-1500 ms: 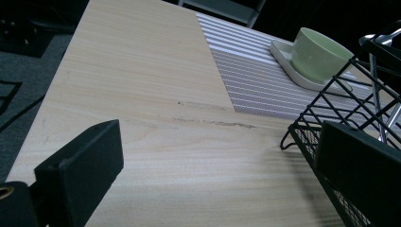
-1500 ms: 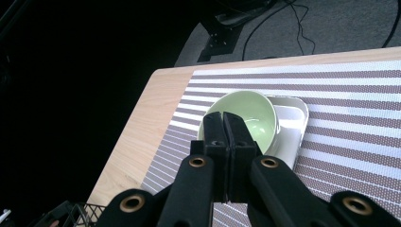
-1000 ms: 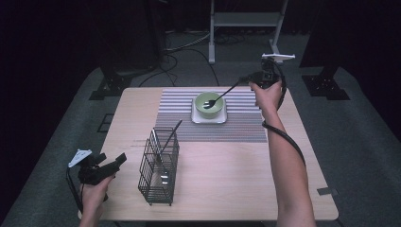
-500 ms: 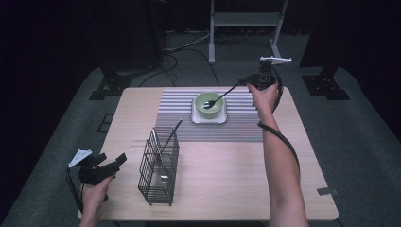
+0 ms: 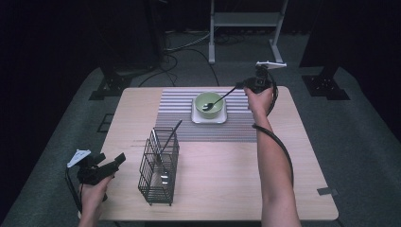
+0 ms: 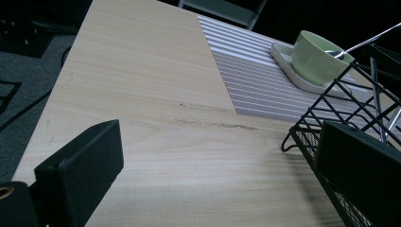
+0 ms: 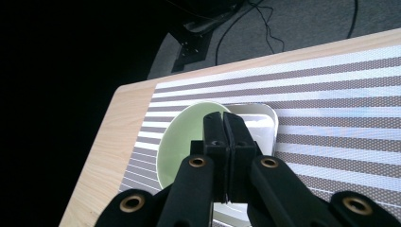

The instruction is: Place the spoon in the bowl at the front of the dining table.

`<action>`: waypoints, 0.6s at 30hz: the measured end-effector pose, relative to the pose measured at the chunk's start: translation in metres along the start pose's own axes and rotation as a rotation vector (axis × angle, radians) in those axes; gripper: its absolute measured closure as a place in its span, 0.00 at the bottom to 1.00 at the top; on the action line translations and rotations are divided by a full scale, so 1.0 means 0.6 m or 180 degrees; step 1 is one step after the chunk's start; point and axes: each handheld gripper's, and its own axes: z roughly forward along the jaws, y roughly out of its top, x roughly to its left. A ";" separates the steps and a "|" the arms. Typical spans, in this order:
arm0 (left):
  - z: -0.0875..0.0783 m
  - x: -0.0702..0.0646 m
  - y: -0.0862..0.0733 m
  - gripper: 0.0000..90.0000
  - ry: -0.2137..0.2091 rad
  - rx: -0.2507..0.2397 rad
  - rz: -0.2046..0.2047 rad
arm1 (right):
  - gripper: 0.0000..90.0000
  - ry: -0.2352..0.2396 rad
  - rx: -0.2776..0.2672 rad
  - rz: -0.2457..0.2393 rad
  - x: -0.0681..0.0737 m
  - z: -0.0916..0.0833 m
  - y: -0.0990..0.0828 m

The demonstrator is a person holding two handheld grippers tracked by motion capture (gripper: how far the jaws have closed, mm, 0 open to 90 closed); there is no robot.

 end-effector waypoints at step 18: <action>0.002 -0.002 0.001 0.01 -0.0007 0.0009 0.0029 | 0.99 0.0009 -0.0017 0.0188 -0.038 0.027 -0.032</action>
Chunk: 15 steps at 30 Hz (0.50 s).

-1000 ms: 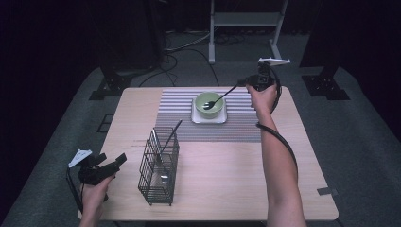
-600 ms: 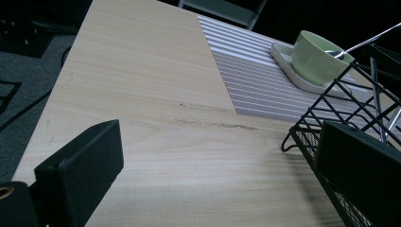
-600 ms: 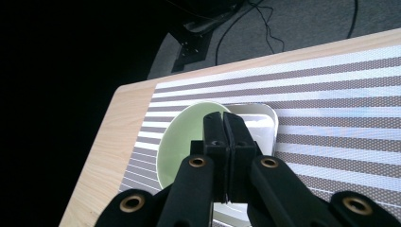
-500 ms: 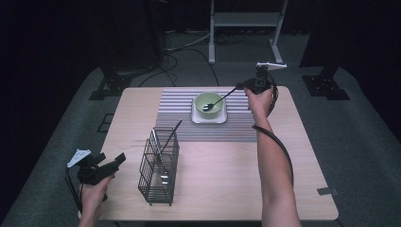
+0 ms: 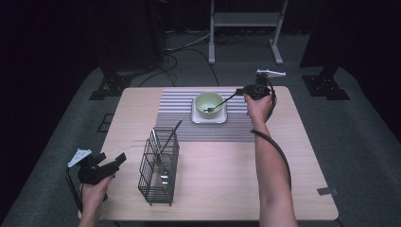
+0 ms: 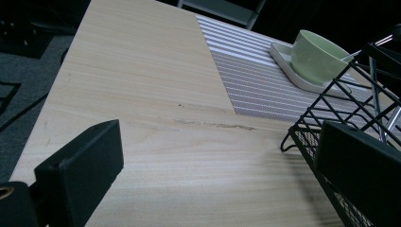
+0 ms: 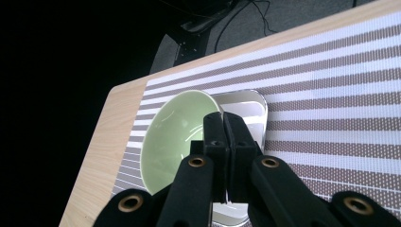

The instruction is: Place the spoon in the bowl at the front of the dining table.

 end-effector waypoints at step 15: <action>0.000 0.000 0.000 0.01 0.0005 0.0002 0.0006 | 0.96 0.0107 -0.0022 0.0127 -0.026 0.016 -0.018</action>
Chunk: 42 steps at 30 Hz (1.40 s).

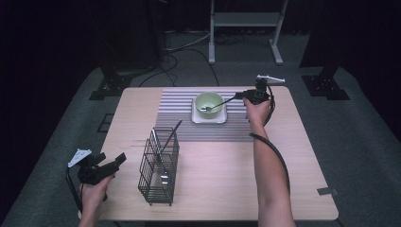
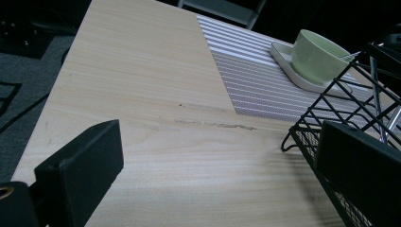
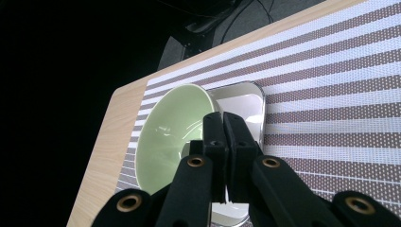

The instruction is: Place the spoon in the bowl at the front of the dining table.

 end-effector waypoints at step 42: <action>0.003 -0.004 -0.004 0.01 -0.0007 0.0038 0.0037 | 0.46 0.0563 0.0323 -0.0242 -0.008 -0.063 -0.029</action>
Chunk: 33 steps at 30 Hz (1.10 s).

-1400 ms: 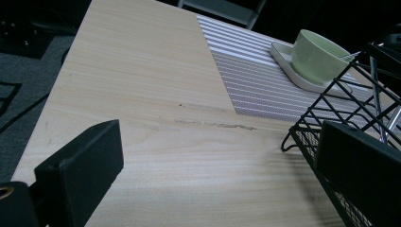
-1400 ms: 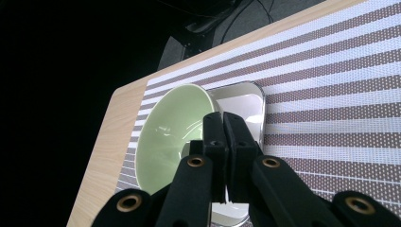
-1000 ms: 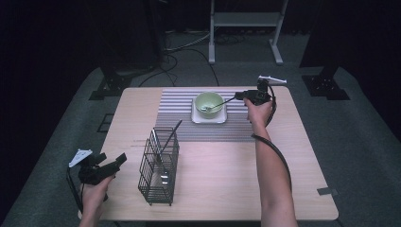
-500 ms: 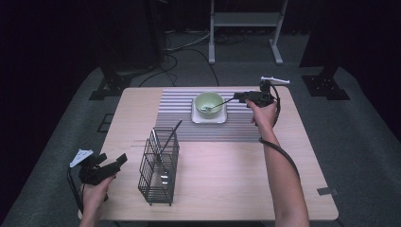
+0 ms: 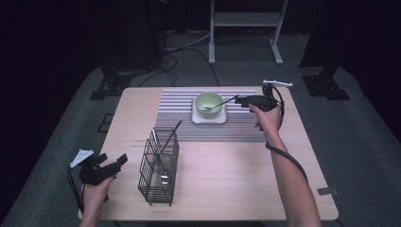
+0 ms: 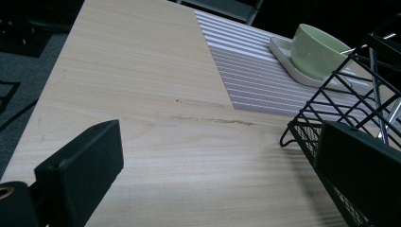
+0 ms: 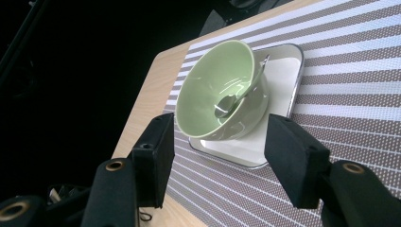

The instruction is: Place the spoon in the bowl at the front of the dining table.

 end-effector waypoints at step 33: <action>0.002 -0.005 -0.001 0.01 -0.0003 0.0019 0.0033 | 0.33 0.0232 0.0295 -0.0273 0.026 -0.054 -0.051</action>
